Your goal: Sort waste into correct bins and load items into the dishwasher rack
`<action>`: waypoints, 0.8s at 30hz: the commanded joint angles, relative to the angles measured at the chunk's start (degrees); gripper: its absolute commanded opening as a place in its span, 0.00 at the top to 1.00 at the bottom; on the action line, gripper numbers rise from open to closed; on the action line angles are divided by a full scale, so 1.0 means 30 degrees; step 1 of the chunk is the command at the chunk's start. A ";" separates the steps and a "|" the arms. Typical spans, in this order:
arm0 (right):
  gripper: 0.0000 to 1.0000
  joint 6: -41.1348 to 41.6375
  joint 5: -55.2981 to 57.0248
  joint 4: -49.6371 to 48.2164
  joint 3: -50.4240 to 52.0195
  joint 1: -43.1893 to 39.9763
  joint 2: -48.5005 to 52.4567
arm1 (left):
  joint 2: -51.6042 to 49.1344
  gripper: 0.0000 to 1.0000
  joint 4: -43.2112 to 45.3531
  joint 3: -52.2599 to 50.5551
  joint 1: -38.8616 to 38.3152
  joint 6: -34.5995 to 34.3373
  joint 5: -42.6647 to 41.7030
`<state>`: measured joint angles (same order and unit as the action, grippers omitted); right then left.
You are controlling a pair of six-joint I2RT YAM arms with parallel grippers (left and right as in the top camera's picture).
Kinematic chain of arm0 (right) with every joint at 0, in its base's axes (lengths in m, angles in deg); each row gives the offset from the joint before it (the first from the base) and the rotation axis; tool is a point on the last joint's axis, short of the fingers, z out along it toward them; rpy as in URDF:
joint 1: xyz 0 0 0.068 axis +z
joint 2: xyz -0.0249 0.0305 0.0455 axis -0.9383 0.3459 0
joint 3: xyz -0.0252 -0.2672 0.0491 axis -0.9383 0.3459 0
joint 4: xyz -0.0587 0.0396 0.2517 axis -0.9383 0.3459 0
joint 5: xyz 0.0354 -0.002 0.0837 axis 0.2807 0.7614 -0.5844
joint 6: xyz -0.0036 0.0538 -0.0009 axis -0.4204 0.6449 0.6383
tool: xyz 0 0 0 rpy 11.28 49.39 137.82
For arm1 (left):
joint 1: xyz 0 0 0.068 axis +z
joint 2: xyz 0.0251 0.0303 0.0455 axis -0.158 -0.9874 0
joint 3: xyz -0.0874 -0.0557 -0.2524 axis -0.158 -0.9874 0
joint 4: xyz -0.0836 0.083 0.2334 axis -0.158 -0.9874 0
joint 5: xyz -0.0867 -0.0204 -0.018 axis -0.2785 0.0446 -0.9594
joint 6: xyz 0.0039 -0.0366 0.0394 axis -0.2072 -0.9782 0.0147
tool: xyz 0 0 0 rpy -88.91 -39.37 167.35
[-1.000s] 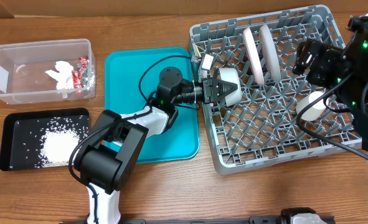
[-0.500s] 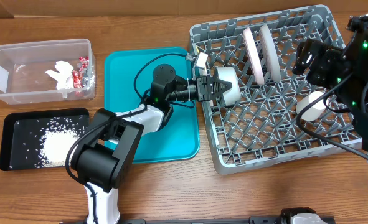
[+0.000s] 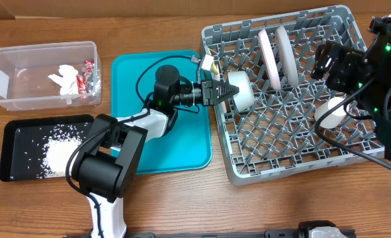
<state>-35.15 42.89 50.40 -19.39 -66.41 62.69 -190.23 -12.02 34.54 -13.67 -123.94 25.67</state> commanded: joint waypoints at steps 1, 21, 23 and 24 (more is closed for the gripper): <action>0.00 -0.0007 0.0109 -0.0102 -0.0029 -0.0073 -0.0080 | -0.0160 0.76 -0.0969 -0.0044 0.0138 0.1435 -0.0466; 0.00 -0.0015 0.0109 -0.0102 -0.0029 -0.0073 -0.0080 | -0.0153 0.69 -0.1596 -0.0044 0.1588 0.1552 -0.2237; 0.00 -0.0015 0.0109 -0.0095 -0.0029 -0.0073 -0.0080 | -0.0138 0.70 -0.1501 -0.0044 0.1843 0.1311 -0.2455; 0.00 -0.0015 0.0109 -0.0102 -0.0029 -0.0073 -0.0080 | -0.0117 0.72 -0.1355 -0.0044 0.1989 0.1078 -0.2616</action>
<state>-35.17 42.87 50.40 -19.39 -66.41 62.69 -190.23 -16.98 34.54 -8.84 -120.66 20.40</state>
